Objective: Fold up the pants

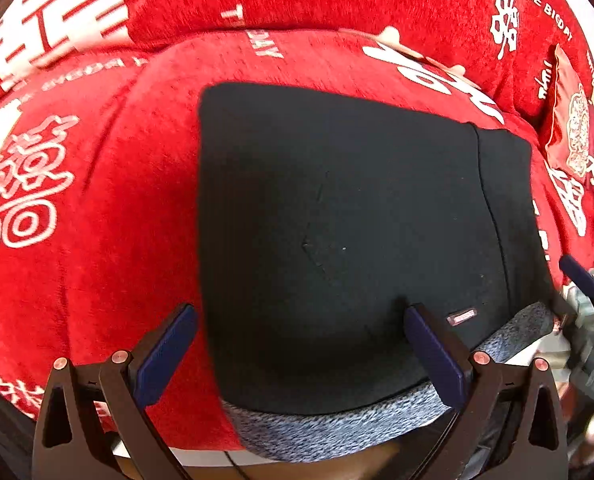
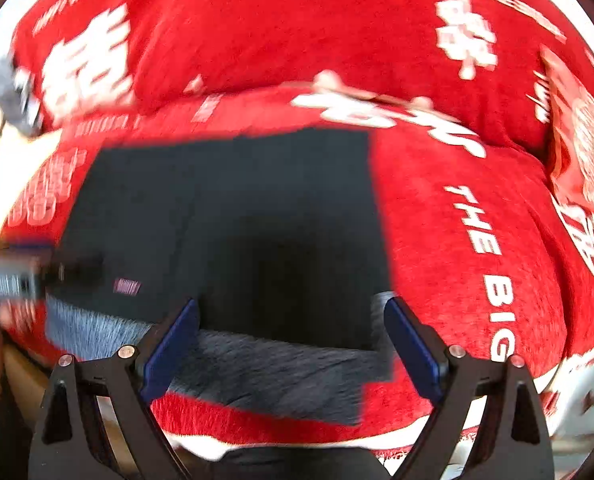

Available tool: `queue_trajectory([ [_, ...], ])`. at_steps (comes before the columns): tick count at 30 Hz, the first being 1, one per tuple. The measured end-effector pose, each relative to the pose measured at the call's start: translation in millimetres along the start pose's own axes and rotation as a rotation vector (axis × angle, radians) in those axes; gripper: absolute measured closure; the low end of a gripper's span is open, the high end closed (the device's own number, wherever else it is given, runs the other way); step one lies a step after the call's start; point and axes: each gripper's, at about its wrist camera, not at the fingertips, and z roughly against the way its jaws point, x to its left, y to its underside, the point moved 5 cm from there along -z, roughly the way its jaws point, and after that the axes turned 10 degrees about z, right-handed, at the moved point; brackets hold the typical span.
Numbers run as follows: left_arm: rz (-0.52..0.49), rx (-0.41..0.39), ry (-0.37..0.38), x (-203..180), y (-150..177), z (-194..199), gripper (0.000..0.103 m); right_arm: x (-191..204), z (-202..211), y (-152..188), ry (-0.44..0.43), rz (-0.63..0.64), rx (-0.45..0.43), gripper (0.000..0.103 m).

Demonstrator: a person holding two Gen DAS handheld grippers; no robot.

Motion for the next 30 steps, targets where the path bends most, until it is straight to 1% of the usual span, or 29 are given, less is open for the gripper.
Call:
queue_trajectory([
  [1,0.012,0.017,0.018,-1.1,-1.6,-3.5,0.000,-12.6,-4.6,-3.1,-0.020,-0.050,0.002,0.008],
  [2,0.017,0.022,0.022,-1.2,-2.9,-5.5,0.000,-23.5,-13.7,-5.9,-0.066,-0.098,0.019,0.008],
  [4,0.023,0.014,0.031,-2.8,-6.6,-8.7,0.000,-31.1,-36.3,-6.1,-0.192,-0.156,0.079,0.008],
  [5,0.024,0.014,0.038,-3.4,-8.2,-10.0,0.000,-30.5,-52.7,-4.4,-0.265,-0.176,0.127,0.008],
  [6,0.027,0.014,0.043,-3.9,-8.9,-10.6,0.000,-28.2,-67.0,-1.8,-0.307,-0.184,0.164,0.008],
  [7,0.025,0.010,0.046,-4.7,-9.1,-10.9,0.000,-25.8,-76.2,0.6,-0.340,-0.191,0.176,0.001],
  [8,0.016,0.005,0.047,-5.5,-9.0,-10.6,0.001,-25.9,-81.4,2.3,-0.361,-0.208,0.169,0.000],
  [9,-0.006,-0.004,0.047,-8.2,-8.3,-9.5,0.004,-26.3,-80.5,-0.3,-0.368,-0.214,0.135,0.000],
  [10,-0.040,-0.014,0.054,-12.4,-7.5,-6.8,0.017,-23.7,-79.6,-1.5,-0.392,-0.221,0.134,0.002],
  [11,-0.095,-0.040,0.055,-20.1,-5.2,0.0,0.031,-20.1,-76.9,-2.5,-0.405,-0.232,0.134,0.008],
  [12,-0.124,-0.055,0.041,-25.0,-4.0,4.0,0.038,-15.4,-71.3,-3.1,-0.385,-0.208,0.126,0.011],
  [13,-0.150,-0.067,0.027,-28.8,-2.4,7.8,0.049,-11.3,-64.5,-2.9,-0.368,-0.177,0.117,0.019],
  [14,-0.173,-0.078,0.015,-32.2,-1.7,11.0,0.055,-9.4,-57.6,-3.1,-0.371,-0.167,0.107,0.035],
  [15,-0.186,-0.083,0.002,-33.8,-1.8,13.0,0.058,-6.4,-49.7,-3.5,-0.386,-0.165,0.094,0.040],
  [16,-0.186,-0.084,-0.005,-34.0,-2.2,15.9,0.063,-2.8,-42.0,-4.9,-0.385,-0.155,0.084,0.046],
  [17,-0.182,-0.087,-0.004,-32.8,-3.7,18.9,0.067,3.1,-33.1,-7.0,-0.373,-0.132,0.071,0.048],
  [19,-0.171,-0.086,0.005,-28.0,-6.5,26.2,0.070,14.1,-19.3,-12.4,-0.374,-0.110,0.043,0.049],
  [21,-0.153,-0.088,0.029,-19.0,-7.7,34.9,0.071,27.9,-3.4,-21.5,-0.393,-0.095,0.013,0.050],
  [24,-0.112,-0.087,0.060,2.8,-8.5,48.1,0.071,52.9,12.6,-36.8,-0.377,-0.038,-0.013,0.050],
  [27,-0.077,-0.113,0.042,30.8,-13.3,63.9,0.071,72.6,17.8,-45.4,-0.424,-0.029,-0.014,0.050],
  [30,-0.042,-0.133,0.023,61.9,-18.8,76.9,0.071,101.0,15.2,-52.2,-0.468,-0.018,-0.008,0.050],
])
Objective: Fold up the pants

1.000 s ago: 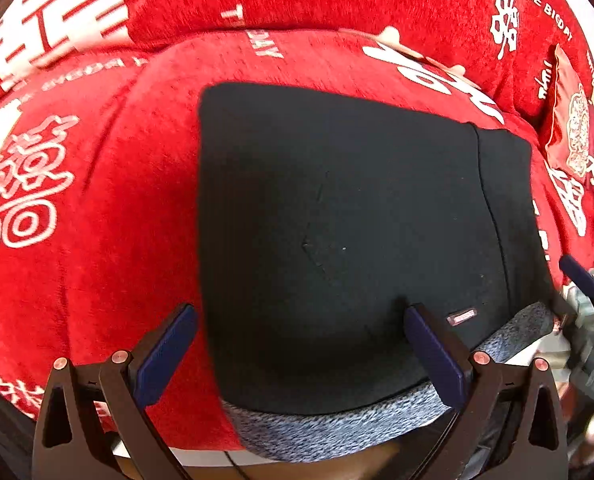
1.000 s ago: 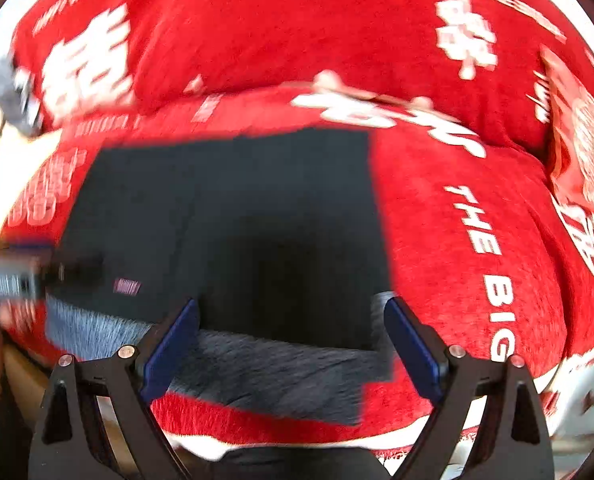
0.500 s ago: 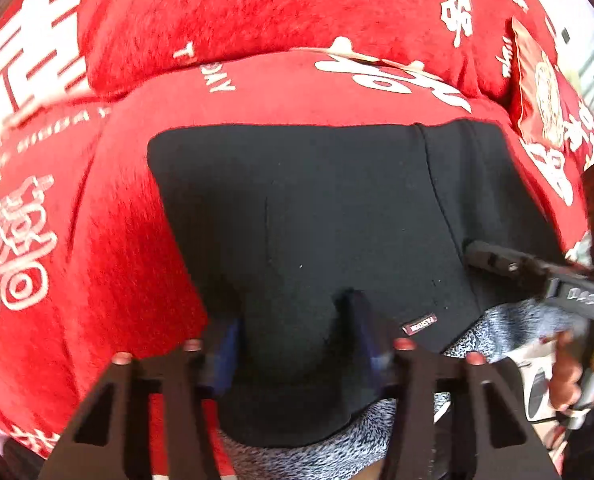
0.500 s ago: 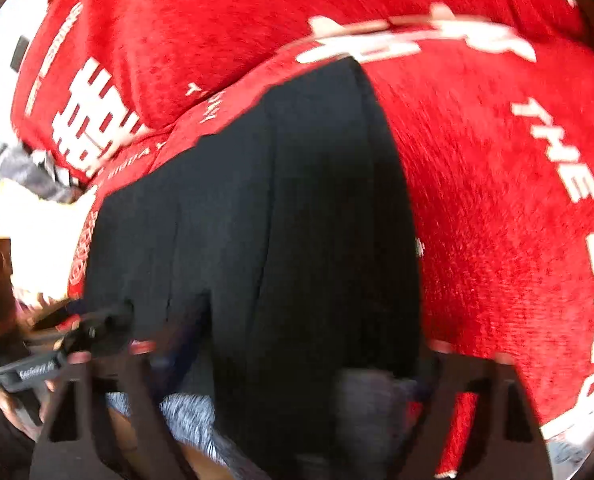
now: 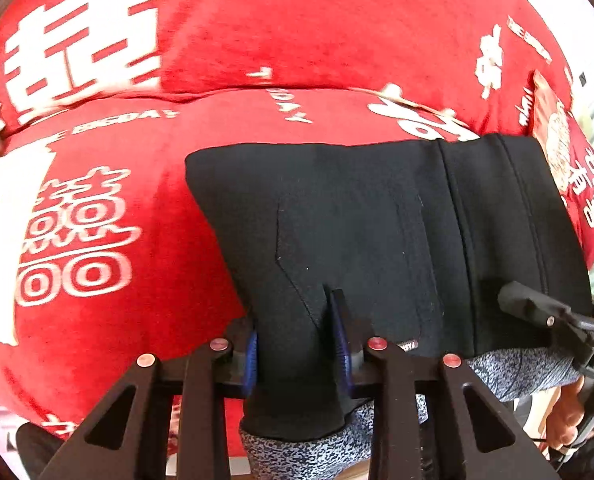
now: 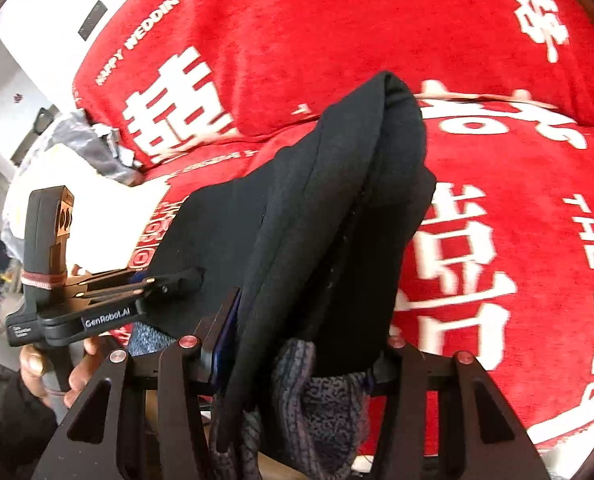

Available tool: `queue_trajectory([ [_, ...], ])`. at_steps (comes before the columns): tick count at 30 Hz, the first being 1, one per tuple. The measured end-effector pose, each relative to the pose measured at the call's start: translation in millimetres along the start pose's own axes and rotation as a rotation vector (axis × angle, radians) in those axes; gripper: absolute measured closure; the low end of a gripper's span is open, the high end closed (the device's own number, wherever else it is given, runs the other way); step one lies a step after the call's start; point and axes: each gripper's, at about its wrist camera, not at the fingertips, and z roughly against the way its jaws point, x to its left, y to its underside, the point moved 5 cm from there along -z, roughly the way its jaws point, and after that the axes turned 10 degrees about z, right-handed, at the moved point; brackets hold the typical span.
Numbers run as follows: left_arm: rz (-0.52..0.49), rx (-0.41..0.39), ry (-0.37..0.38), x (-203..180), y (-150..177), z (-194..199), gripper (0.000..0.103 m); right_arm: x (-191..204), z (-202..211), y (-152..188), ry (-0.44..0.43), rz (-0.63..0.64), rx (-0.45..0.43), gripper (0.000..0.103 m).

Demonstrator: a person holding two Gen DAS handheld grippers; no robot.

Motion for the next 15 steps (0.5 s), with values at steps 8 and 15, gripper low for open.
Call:
queue_trajectory([
  [8,0.103,-0.001,-0.058,72.5,-7.9,1.9,0.071,48.5,-59.6,-10.3,-0.061,0.016,0.057,0.050],
  [15,0.164,0.035,-0.045,97.0,0.7,-30.6,0.043,13.3,-78.0,0.2,0.026,-0.046,0.102,0.035],
])
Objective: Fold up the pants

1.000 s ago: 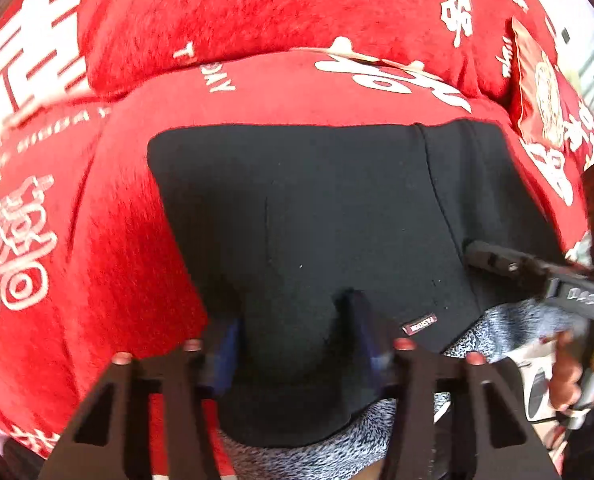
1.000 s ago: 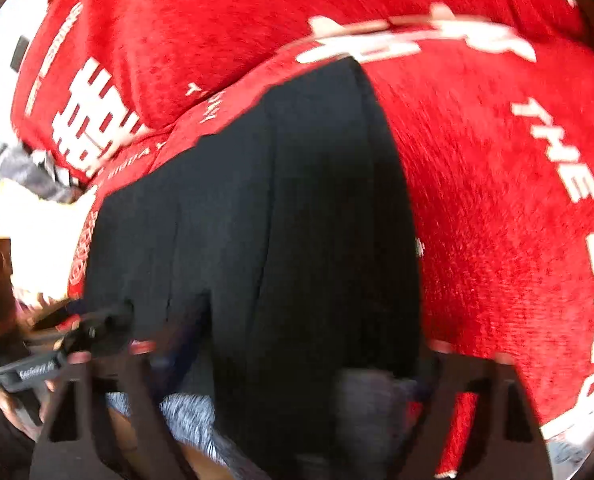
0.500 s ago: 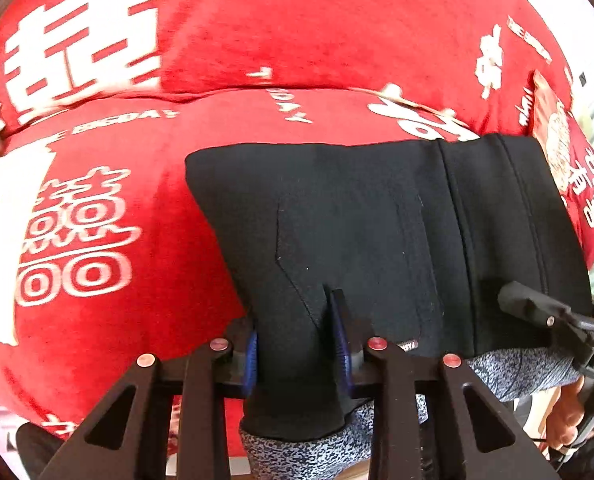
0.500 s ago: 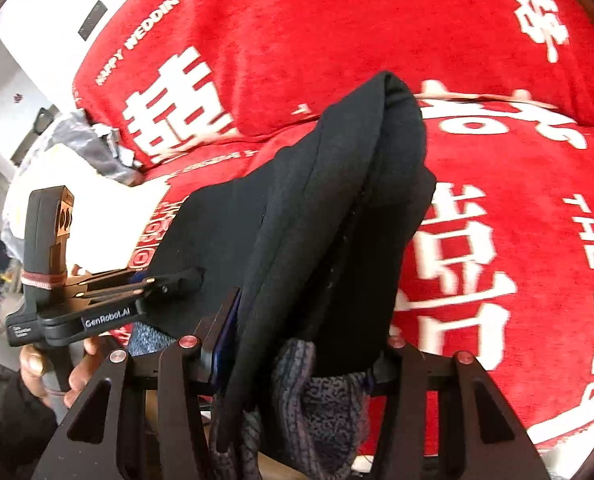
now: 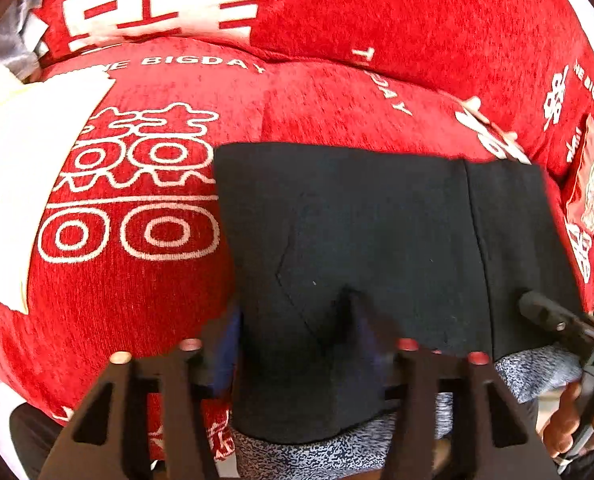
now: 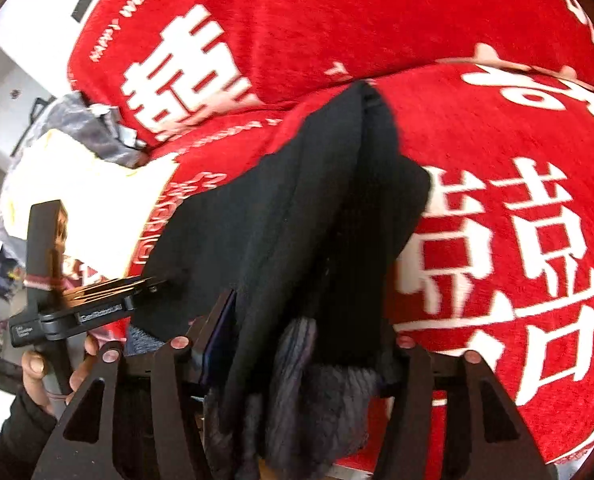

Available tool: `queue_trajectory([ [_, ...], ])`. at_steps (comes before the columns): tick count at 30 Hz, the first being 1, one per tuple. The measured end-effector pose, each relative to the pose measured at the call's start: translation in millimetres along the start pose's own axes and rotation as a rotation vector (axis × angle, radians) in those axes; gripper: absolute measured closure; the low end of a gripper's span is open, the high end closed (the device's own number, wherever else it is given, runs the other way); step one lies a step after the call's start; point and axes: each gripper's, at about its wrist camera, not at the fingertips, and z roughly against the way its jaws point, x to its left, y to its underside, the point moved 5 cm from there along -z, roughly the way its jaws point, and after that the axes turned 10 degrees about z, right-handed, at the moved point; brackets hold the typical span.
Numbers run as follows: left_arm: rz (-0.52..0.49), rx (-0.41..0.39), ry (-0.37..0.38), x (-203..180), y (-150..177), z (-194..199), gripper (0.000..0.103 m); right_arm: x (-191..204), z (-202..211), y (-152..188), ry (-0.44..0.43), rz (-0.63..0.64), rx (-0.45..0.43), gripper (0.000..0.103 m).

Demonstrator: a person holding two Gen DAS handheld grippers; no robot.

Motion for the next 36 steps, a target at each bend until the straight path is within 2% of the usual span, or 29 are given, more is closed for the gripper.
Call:
queue_trajectory([
  [2,0.005,0.015,-0.009,4.4,0.0,1.1,0.031,-15.3,-2.1,5.9,0.033,-0.031,0.026,0.026],
  [6,0.029,-0.027,-0.044,17.1,1.0,21.2,0.030,-26.6,20.2,10.3,0.159,-0.032,-0.011,0.023],
  [8,0.035,-0.049,-0.043,18.6,3.9,32.7,0.030,-13.2,37.2,11.1,0.264,0.056,-0.051,0.022],
  [11,-0.030,-0.059,-0.040,3.4,18.1,41.2,0.029,27.4,45.7,19.2,0.309,0.244,-0.071,0.021],
  [12,-0.054,-0.056,-0.046,-4.4,23.1,39.5,0.023,36.8,46.1,23.8,0.310,0.290,-0.067,0.021],
  [13,-0.073,-0.051,-0.055,-9.2,28.2,37.4,0.006,51.9,43.7,29.8,0.315,0.355,-0.063,0.021],
  [14,-0.090,-0.058,-0.069,-13.7,34.1,34.1,0.002,61.9,41.2,34.6,0.324,0.397,-0.064,0.021],
  [16,-0.113,-0.057,-0.105,-17.4,40.7,23.9,0.002,74.7,31.7,41.5,0.322,0.454,-0.050,0.021],
  [18,-0.118,-0.022,-0.124,-17.4,45.4,10.7,0.002,75.0,12.9,51.7,0.317,0.474,0.016,0.021],
  [21,-0.094,0.009,-0.092,-13.9,50.3,3.1,0.002,63.0,-4.5,62.5,0.333,0.448,0.083,0.021],
  [26,-0.101,0.002,-0.089,-12.9,48.1,4.9,0.002,65.3,-1.1,60.8,0.318,0.467,0.095,0.019],
  [30,-0.105,-0.049,-0.102,-12.8,34.2,14.5,0.002,63.5,11.6,43.4,0.288,0.422,0.039,0.018],
  [33,-0.072,-0.065,-0.099,-7.3,17.4,15.0,0.002,57.0,13.5,21.7,0.307,0.401,0.013,0.018],
  [36,-0.050,-0.098,-0.131,-4.8,-6.1,10.4,0.002,50.0,4.8,-8.2,0.323,0.391,0.000,0.018],
])
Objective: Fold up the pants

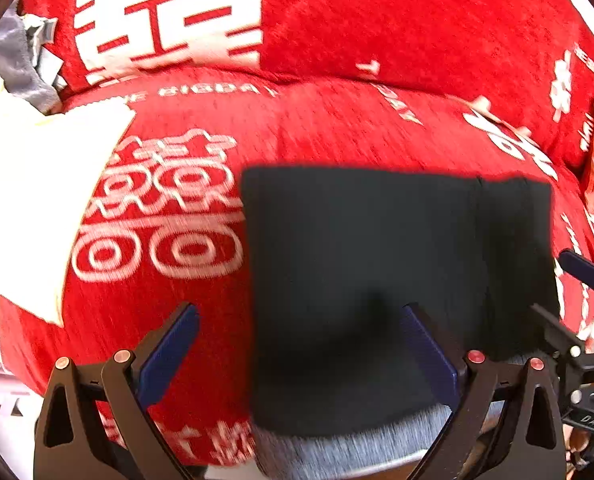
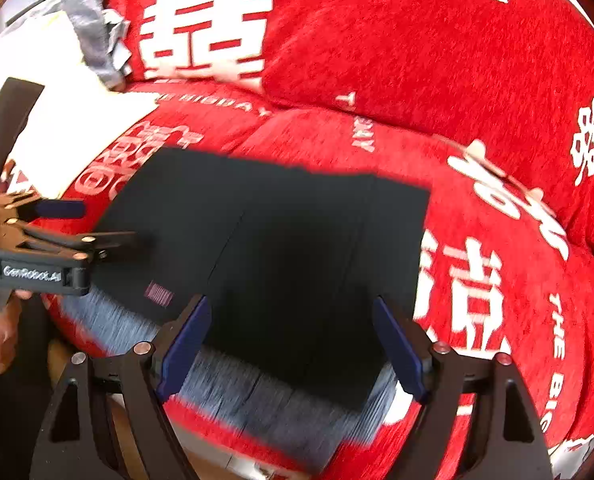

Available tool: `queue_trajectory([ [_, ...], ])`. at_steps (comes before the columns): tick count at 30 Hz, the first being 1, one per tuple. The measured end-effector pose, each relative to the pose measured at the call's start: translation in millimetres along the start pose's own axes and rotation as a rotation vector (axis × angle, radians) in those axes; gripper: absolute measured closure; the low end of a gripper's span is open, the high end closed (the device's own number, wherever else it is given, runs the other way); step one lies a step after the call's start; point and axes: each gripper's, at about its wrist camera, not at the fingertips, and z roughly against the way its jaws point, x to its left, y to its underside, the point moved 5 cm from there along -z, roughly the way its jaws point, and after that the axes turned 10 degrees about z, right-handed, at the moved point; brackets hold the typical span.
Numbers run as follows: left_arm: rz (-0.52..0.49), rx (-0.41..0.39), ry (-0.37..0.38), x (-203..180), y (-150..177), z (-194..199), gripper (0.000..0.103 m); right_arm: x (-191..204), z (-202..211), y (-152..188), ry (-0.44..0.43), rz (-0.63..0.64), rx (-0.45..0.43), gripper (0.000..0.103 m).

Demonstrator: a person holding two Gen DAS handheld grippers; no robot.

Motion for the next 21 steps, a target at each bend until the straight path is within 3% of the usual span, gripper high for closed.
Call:
queue_trajectory([
  [5,0.028,0.026,-0.068,3.4,-24.2,-27.1,0.002,-9.8,-43.2,-30.7,-0.051,-0.001,0.057,0.017],
  [13,0.033,0.043,-0.055,-0.1,-38.6,-50.2,0.001,-18.6,-78.4,-33.9,-0.033,-0.005,0.102,0.000],
  [18,0.066,0.060,-0.051,4.2,-36.3,-43.8,0.000,-21.2,-71.6,-31.5,-0.004,-0.013,0.108,0.000],
  [21,0.050,0.011,-0.062,6.7,-31.2,-27.4,0.000,-13.2,-46.0,-32.7,0.005,-0.013,0.040,0.000],
])
